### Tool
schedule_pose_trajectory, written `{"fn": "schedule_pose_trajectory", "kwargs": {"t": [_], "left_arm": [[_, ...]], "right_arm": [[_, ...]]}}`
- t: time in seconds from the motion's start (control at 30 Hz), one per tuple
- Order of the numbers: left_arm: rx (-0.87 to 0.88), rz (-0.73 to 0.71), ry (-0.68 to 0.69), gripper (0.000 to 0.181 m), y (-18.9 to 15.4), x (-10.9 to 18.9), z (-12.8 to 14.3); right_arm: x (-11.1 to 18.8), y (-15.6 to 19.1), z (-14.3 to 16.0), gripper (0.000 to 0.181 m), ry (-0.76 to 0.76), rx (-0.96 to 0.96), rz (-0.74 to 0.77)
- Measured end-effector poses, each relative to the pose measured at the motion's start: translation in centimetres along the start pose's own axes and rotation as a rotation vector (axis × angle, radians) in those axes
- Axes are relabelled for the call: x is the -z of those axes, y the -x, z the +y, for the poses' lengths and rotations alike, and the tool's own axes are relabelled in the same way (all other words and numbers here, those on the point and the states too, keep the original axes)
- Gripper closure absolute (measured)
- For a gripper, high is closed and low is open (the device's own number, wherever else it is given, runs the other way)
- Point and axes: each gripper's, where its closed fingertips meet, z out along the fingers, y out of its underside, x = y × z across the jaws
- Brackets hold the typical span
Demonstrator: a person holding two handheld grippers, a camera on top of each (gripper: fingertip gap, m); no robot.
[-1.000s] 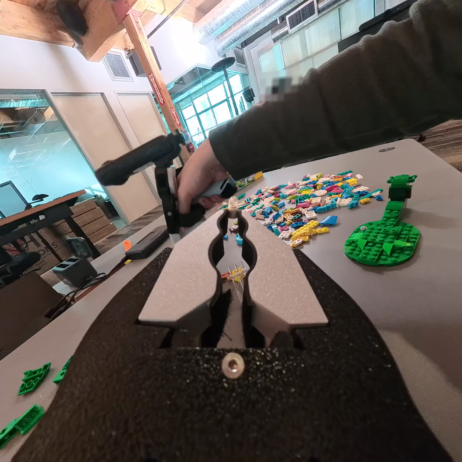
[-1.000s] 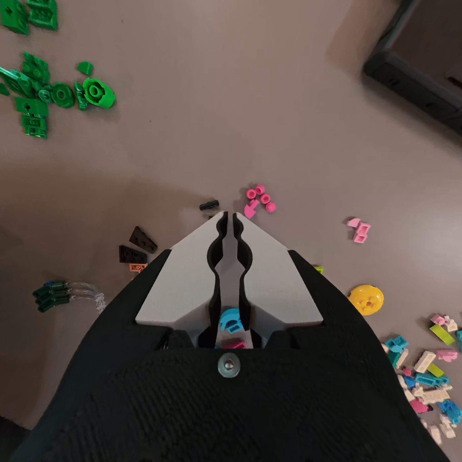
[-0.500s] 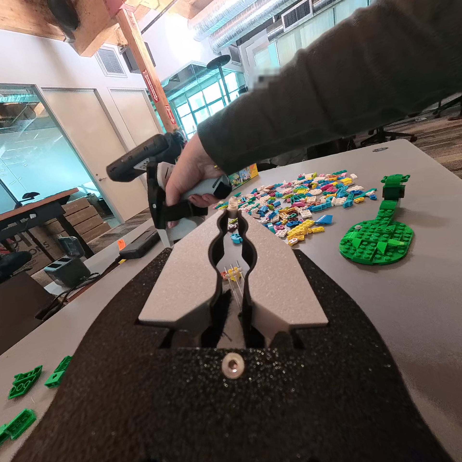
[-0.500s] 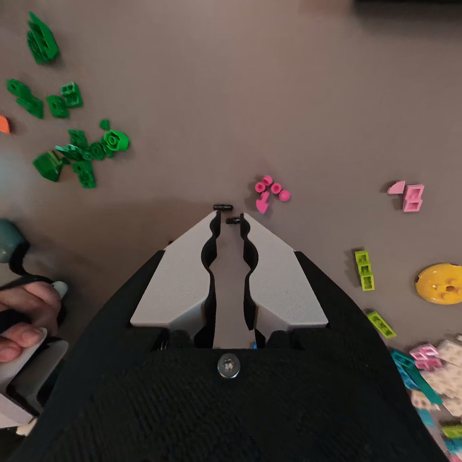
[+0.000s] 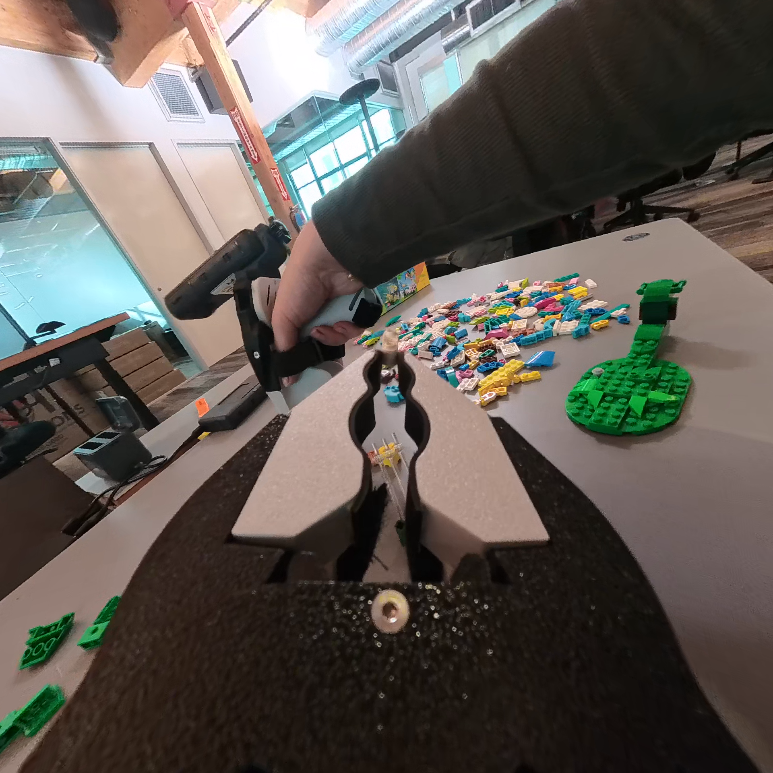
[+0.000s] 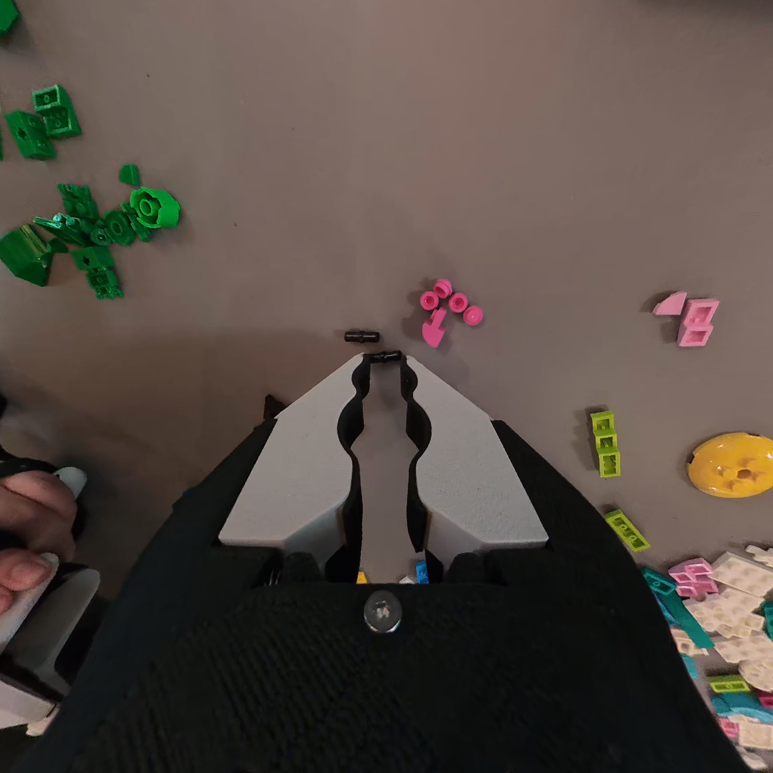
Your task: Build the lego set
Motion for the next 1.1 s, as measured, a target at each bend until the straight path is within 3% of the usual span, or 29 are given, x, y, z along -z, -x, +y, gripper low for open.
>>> {"fn": "schedule_pose_trajectory", "kwargs": {"t": [0.2,0.33,0.37,0.4,0.47,0.6,1.1], "left_arm": [[-0.031,0.004,0.023,0.177,-0.3,-0.1,0.3],[-0.032,0.005,0.027,0.177,-0.3,-0.2,0.4],[-0.030,0.004,0.028,0.177,-0.2,-0.2,0.5],[-0.029,0.004,0.029,0.177,-0.2,-0.2,0.5],[-0.029,0.004,0.031,0.177,-0.2,-0.2,0.5],[-0.029,0.005,0.033,0.177,-0.2,-0.2,0.5],[-0.032,0.009,0.032,0.177,-0.3,-0.2,0.4]], "right_arm": [[-0.1,0.0,-0.6,0.168,-0.012,0.056,0.018],[-0.1,0.2,-0.5,0.168,0.016,0.207,0.043],[0.0,0.0,-0.5,0.181,0.031,0.242,0.065],[0.1,-0.4,-0.6,0.181,0.034,0.266,0.105],[0.4,-1.0,-1.2,0.181,0.007,0.244,0.157],[0.8,-0.6,-2.1,0.181,-0.047,0.170,0.121],[-0.3,0.2,-2.6,0.176,-0.033,0.253,0.148]]}}
